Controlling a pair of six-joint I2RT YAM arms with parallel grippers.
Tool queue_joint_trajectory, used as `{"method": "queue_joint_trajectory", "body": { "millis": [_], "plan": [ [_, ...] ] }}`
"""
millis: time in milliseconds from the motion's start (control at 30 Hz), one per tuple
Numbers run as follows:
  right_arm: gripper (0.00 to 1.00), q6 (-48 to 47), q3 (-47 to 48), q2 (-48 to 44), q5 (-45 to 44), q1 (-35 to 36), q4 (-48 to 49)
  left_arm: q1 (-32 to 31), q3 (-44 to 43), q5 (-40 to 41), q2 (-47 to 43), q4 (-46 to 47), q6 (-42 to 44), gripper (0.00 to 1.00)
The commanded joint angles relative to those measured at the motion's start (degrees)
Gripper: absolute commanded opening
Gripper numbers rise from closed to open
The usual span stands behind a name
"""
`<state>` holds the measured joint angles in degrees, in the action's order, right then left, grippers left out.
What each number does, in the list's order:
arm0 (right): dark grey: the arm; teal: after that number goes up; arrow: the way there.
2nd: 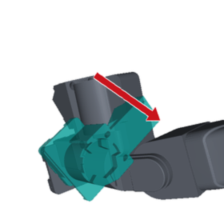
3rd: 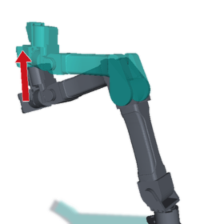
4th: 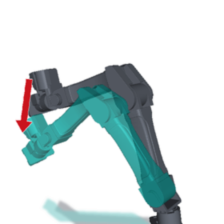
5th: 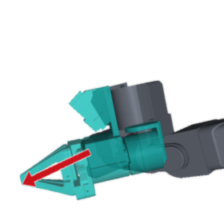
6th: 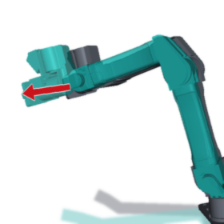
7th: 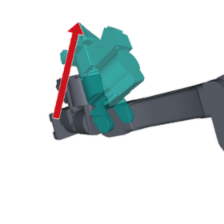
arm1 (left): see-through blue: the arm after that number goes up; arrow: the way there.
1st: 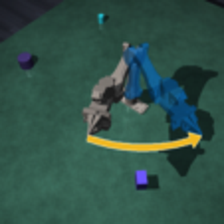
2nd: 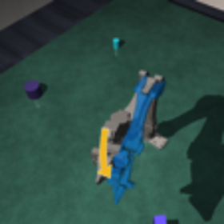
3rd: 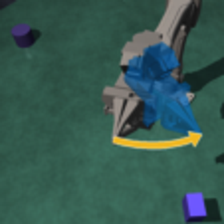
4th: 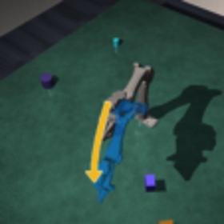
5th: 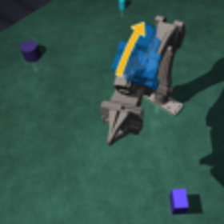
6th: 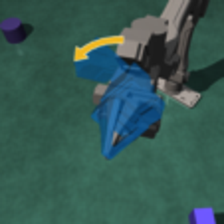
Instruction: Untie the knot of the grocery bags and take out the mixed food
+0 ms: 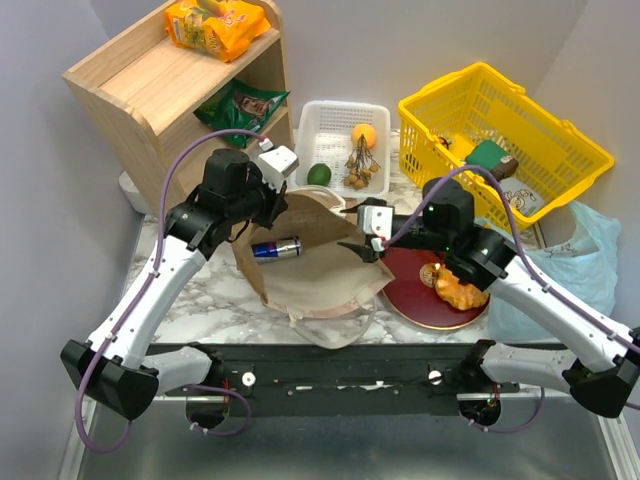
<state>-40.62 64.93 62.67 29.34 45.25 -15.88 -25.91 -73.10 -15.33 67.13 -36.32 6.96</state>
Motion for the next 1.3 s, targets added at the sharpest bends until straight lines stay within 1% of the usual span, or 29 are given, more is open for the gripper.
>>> {"method": "queue_joint_trajectory", "body": {
  "millis": [0,67,100,133,167,233,267,300,333,400,433,533,600,667,767,867,900,967,1000,1133,1267],
  "plan": [
    [0.55,-9.7,1.3,5.8,5.1,3.9,-6.7,0.1,-3.4,-0.3,0.8,1.3,-5.8,0.0],
    [0.5,-13.3,-0.1,6.9,5.3,7.3,-7.3,0.6,-3.1,-0.6,1.2,1.9,-8.6,0.0],
    [0.47,-17.9,-0.9,7.8,4.9,8.7,-7.6,0.9,-2.8,-1.2,1.2,2.0,-9.6,0.0],
    [0.47,-20.0,-3.0,8.2,3.4,11.2,-7.6,1.0,-2.7,-2.0,1.3,2.2,-10.4,0.0],
    [0.47,-21.8,-3.9,8.8,2.6,12.1,-7.0,2.0,-2.7,-3.0,1.4,2.3,-13.8,0.0],
    [0.45,-20.8,-5.4,11.4,-1.0,13.2,-3.7,3.8,-2.7,-6.9,1.7,2.4,-17.1,0.0],
    [0.45,-19.4,-5.5,12.6,-2.3,13.2,-0.3,4.0,-2.5,-8.6,1.6,2.6,-18.5,0.0],
    [0.45,-17.4,-5.6,13.8,-3.8,13.2,1.3,4.0,-1.9,-11.1,1.4,2.7,-18.3,0.0],
    [0.44,-17.0,-5.9,15.9,-6.5,13.2,3.1,4.0,-1.5,-11.9,0.8,2.7,-18.0,0.0],
    [0.44,-17.7,-6.1,17.9,-7.7,13.1,6.1,4.1,0.0,-11.7,0.1,2.4,-17.9,0.0],
    [0.44,-17.8,-5.9,20.4,-8.9,13.1,6.9,4.1,0.6,-11.4,-0.6,2.2,-17.9,0.0],
    [0.44,-15.5,-3.8,24.3,-12.0,13.1,10.7,4.6,2.9,-11.6,-1.7,2.0,-17.2,0.0],
    [0.44,-17.3,-3.0,27.8,-12.8,13.1,13.1,5.0,3.2,-12.9,-1.7,0.6,-16.7,0.0],
    [0.46,-18.2,-2.2,30.4,-14.5,13.1,15.1,5.8,2.2,-15.3,0.4,-3.2,-16.0,0.0],
    [0.49,-19.3,-0.2,35.1,-16.9,12.8,18.4,8.4,1.3,-20.8,2.0,-3.7,-17.0,0.0],
    [0.57,-19.1,2.0,39.4,-19.0,12.4,20.9,9.2,2.5,-20.7,0.6,-1.3,-19.1,0.0],
    [0.61,-19.3,2.5,40.4,-19.5,12.3,21.6,9.5,2.4,-20.6,0.5,-1.4,-19.1,0.0],
    [0.64,-19.5,4.0,42.8,-20.6,12.1,23.0,9.7,2.0,-20.6,0.8,-1.8,-19.0,0.0],
    [0.66,-19.2,4.6,43.5,-20.6,12.1,23.1,10.2,1.7,-20.8,0.9,-2.0,-19.1,0.0],
    [0.68,-18.6,7.7,47.1,-20.6,11.4,22.8,11.4,1.5,-22.0,1.3,-2.1,-19.4,0.0],
    [0.69,-20.7,9.9,50.8,-17.7,11.3,18.4,11.9,1.5,-22.3,1.6,-1.9,-19.4,0.0]
  ]
}}
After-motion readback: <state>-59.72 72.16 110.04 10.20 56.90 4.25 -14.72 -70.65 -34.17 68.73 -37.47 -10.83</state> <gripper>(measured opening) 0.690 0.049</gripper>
